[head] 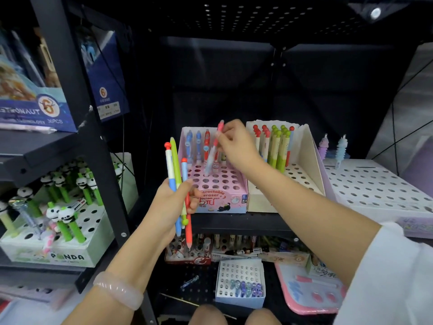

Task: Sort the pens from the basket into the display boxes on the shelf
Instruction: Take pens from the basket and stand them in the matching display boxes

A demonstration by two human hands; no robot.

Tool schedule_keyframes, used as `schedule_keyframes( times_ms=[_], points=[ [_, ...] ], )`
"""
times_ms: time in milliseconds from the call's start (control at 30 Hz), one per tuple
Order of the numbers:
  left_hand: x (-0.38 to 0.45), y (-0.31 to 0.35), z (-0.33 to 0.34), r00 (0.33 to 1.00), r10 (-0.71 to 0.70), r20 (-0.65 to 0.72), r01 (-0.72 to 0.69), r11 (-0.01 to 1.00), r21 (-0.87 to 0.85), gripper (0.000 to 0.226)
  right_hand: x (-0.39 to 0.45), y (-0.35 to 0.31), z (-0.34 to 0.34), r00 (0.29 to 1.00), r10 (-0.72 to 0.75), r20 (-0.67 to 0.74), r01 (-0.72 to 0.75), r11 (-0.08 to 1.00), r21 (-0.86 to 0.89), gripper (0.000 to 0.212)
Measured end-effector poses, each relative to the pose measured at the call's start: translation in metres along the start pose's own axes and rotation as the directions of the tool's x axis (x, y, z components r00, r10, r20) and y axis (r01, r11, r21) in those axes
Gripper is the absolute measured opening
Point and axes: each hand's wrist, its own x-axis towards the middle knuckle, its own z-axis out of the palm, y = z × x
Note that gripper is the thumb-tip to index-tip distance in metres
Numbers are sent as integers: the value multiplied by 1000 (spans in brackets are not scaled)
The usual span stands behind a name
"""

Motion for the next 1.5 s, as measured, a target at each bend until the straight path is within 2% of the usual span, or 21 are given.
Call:
schedule_keyframes(
  times_ms=[100,200,433,600,667,733,800,900,967,1033,1100,1167,1233,1333,1500],
  points=[
    [-1,0,-4,1000,13,-4,-13,1000,6,10,-4,5,15,993,-85,79,100,974,-206,11],
    [-3,0,-7,1000,17,-16,-17,1000,6,11,-7,8,24,990,-90,112,123,934,-335,16],
    [-6,2,-8,999,7,-48,-10,999,-52,12,-8,3,26,993,-102,66,121,865,-487,17],
    [-9,2,-4,999,11,-42,-13,999,-37,15,-17,13,23,993,22,117,46,831,-554,25],
    [-10,3,0,999,23,-28,-24,999,-36,14,-22,10,18,991,4,131,62,867,-494,28],
    [-10,3,5,999,31,-15,-32,999,-44,14,-30,3,11,971,-2,238,70,958,-279,29],
    [-10,3,13,999,36,-12,-37,998,-60,14,-41,-4,2,924,22,381,-9,999,-37,32],
    [-10,1,27,999,45,-2,-45,994,-95,14,-52,-4,-13,902,6,431,-8,1000,1,27],
    [-10,-2,39,999,39,14,-37,992,-118,14,-53,-1,-25,918,2,397,15,999,-40,22],
    [-8,-6,51,999,14,32,-11,995,-100,20,-49,1,-39,947,34,319,-33,999,-7,16],
    [-7,-10,62,999,2,39,-1,1000,-18,25,-42,2,-60,977,72,202,-96,989,112,15],
    [-6,-11,73,998,2,66,-2,1000,15,23,-33,6,-86,996,79,44,-84,984,156,15],
    [-4,-10,84,993,-4,117,3,1000,10,21,-24,13,-112,991,65,-117,-55,995,85,13],
    [-2,-5,98,987,-22,162,15,999,40,20,-12,27,-141,951,-4,-308,-38,991,-129,11],
    [3,-3,117,980,-37,197,27,998,50,21,6,44,-163,921,-140,-365,-41,894,-447,17]
  ],
)
